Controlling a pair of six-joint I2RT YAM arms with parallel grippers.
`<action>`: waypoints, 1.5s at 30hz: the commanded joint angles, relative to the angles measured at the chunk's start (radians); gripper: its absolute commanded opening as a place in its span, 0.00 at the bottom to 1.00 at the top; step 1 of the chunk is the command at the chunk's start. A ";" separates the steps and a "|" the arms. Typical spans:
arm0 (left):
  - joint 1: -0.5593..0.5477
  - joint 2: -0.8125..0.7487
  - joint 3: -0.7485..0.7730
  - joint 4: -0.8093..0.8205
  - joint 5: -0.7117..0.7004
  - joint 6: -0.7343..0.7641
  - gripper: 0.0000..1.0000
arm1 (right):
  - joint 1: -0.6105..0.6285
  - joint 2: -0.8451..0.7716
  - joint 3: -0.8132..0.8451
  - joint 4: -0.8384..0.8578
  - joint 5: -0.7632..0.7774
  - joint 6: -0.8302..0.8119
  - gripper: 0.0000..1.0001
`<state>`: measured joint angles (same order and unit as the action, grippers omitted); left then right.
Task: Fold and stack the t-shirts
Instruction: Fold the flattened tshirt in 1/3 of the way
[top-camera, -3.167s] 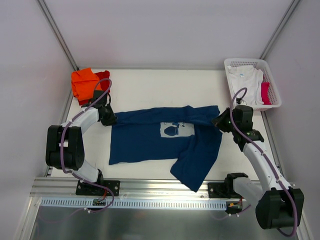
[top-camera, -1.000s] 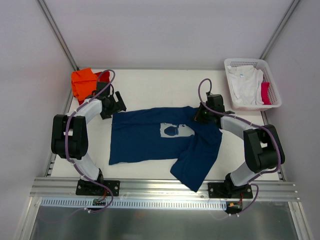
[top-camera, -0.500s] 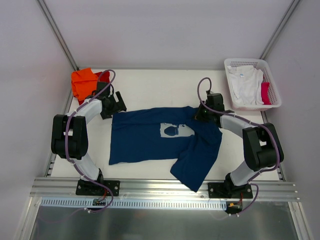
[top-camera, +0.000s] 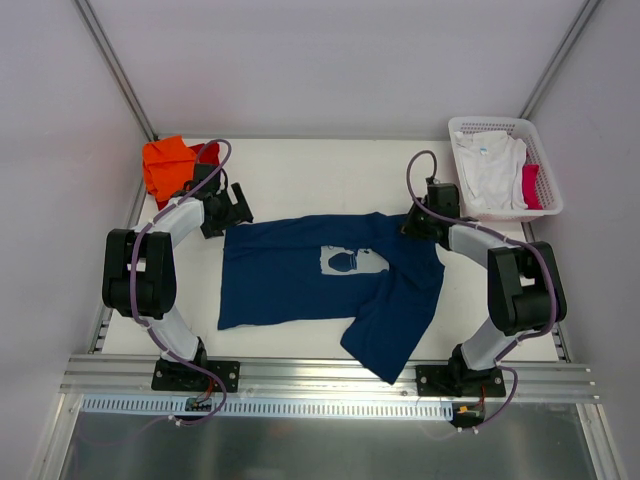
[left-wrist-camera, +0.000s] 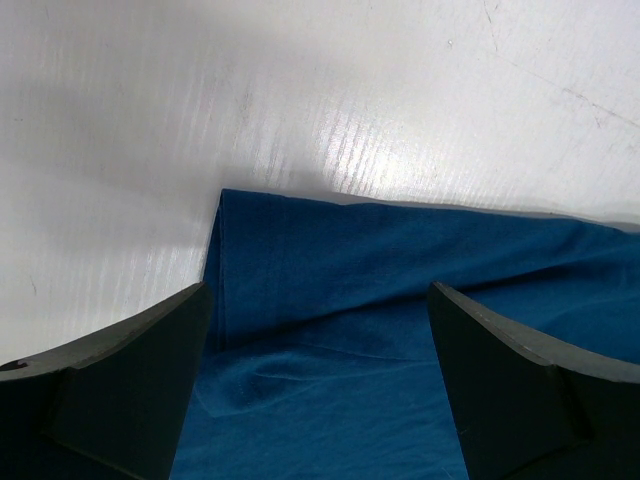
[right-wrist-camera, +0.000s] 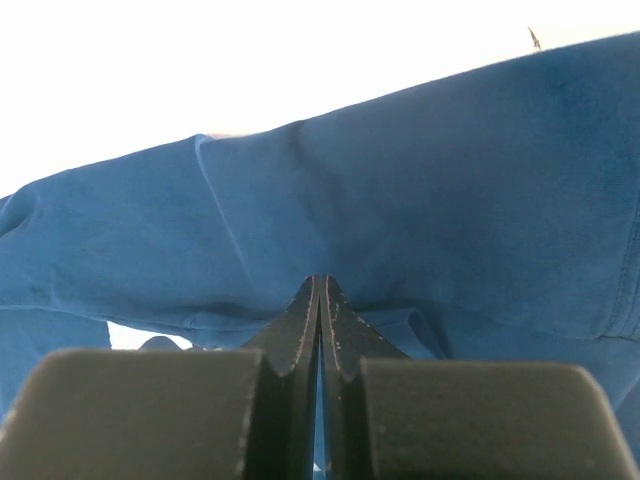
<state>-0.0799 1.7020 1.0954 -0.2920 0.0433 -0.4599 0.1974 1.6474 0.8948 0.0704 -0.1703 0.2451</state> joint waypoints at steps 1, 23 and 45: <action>-0.008 -0.031 0.000 0.008 0.003 0.017 0.90 | -0.004 0.006 -0.019 0.017 -0.001 -0.020 0.00; -0.009 -0.033 0.000 0.010 0.003 0.017 0.89 | 0.071 -0.101 -0.183 0.054 -0.032 0.048 0.00; -0.009 -0.028 -0.006 0.011 0.006 0.017 0.89 | 0.227 -0.313 -0.209 -0.096 0.037 0.080 0.00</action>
<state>-0.0799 1.7016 1.0954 -0.2916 0.0437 -0.4595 0.3954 1.3876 0.6926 0.0154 -0.1505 0.3027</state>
